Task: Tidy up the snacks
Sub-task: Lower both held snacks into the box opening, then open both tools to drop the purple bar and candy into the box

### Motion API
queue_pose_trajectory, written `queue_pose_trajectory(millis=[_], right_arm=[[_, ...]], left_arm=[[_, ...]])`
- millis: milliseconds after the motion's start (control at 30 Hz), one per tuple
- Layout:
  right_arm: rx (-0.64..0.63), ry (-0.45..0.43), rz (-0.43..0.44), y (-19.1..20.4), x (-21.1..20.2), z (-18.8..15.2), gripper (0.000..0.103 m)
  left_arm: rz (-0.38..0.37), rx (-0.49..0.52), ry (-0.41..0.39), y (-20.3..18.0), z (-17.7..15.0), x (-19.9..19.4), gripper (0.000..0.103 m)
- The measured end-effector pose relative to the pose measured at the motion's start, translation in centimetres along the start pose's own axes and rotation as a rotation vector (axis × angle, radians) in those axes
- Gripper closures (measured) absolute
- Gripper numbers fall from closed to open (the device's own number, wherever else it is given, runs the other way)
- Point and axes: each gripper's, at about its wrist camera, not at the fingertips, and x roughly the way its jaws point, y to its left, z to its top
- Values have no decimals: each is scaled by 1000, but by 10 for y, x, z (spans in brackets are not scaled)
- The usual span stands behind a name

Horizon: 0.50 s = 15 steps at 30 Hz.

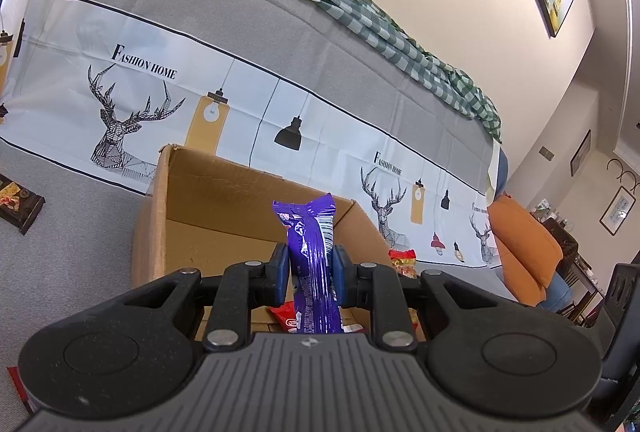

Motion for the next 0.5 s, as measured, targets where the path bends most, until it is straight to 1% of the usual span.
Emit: queue_pose_trajectory(millis=[67, 100, 133, 167, 200, 233, 367, 500], right_arm=[[-3, 3, 3, 0, 1, 0, 84], [-4, 5, 3, 0, 2, 0, 83], [-4, 12, 2, 0, 3, -1, 79], [-4, 26, -4, 1, 5, -1, 72], [-3, 36, -14, 2, 7, -1, 56], [2, 37, -20, 2, 7, -1, 52], [28, 38, -10, 5, 8, 0, 51], [42, 49, -4, 14, 7, -1, 51]], left_arm=[[-15, -1, 4, -1, 0, 0, 78], [-24, -4, 17, -1, 0, 1, 68], [-39, -10, 34, 1, 0, 4, 58], [-50, -14, 46, 1, -1, 6, 43], [-41, -5, 41, -1, -2, 5, 41], [-28, 12, 30, -3, -3, 4, 41], [-15, 27, -9, -3, -5, -5, 41], [-21, 41, -8, 2, -7, -16, 41]])
